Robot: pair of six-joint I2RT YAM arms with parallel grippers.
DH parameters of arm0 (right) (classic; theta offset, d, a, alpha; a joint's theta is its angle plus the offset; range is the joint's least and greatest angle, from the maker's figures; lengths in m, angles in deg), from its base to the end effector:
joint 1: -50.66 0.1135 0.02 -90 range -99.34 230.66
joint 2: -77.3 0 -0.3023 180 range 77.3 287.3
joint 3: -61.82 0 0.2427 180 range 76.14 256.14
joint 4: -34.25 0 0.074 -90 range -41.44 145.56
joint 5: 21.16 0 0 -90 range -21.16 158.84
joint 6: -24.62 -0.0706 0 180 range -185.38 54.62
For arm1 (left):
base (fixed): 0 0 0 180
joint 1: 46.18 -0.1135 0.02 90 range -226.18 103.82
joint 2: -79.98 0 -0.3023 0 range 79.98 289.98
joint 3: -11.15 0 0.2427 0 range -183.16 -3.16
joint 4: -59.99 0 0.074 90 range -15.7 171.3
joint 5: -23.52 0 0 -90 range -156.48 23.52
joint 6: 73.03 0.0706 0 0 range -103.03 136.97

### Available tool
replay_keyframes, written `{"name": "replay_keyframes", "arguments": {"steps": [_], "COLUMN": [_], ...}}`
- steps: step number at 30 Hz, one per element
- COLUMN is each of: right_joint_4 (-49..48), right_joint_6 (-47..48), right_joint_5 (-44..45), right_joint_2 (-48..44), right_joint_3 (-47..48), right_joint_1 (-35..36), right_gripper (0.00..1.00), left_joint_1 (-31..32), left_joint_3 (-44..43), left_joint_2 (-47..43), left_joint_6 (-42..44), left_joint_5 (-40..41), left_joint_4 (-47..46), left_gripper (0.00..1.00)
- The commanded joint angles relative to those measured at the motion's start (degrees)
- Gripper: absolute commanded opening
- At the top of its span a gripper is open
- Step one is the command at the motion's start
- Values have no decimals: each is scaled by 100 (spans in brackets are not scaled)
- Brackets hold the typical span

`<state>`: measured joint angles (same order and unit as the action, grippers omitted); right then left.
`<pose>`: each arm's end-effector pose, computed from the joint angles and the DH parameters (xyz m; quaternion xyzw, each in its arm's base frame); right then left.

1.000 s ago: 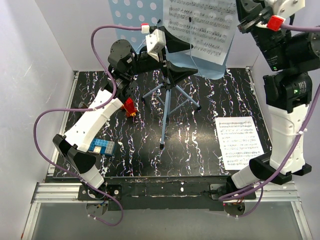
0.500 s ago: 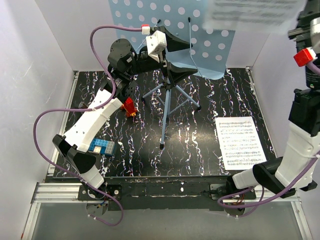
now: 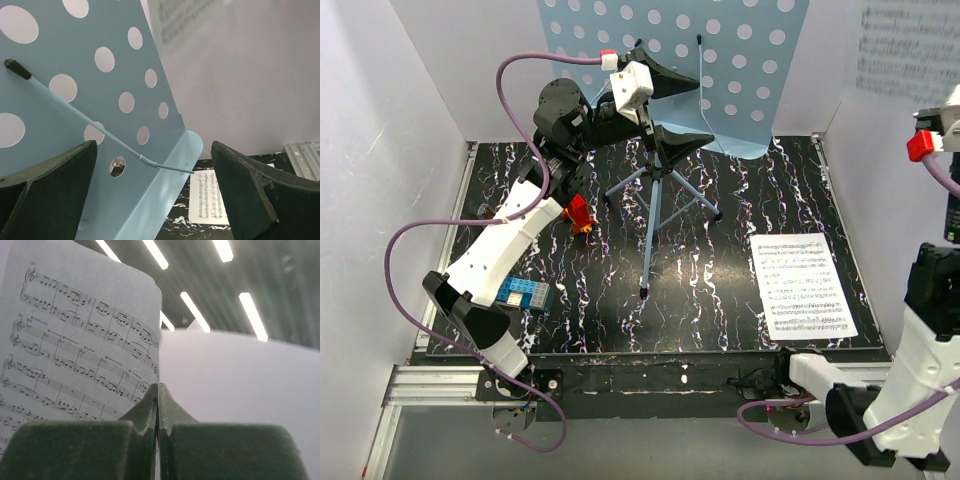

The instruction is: Pack up the instrument practice props

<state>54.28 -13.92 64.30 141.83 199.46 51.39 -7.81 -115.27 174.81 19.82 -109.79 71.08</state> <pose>0.0472 0.0062 0.7341 -0.1729 0.2676 -0.3947 0.8618 0.2597 -0.2674 0.5858 0.4703 0.3891 -0.4333 0.6631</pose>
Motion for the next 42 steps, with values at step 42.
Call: {"name": "replay_keyframes", "arguments": {"steps": [42], "right_joint_4": [6637], "right_joint_6": [-3151], "right_joint_5": [-1605], "right_joint_2": [-1084], "right_joint_3": [-4280], "right_joint_1": [-724], "right_gripper": [1], "left_joint_1": [-49], "left_joint_3": [1095], "left_joint_2": [-1159], "left_joint_6": [1121], "left_joint_5": [1228], "left_joint_4": [453], "left_gripper": [98]}}
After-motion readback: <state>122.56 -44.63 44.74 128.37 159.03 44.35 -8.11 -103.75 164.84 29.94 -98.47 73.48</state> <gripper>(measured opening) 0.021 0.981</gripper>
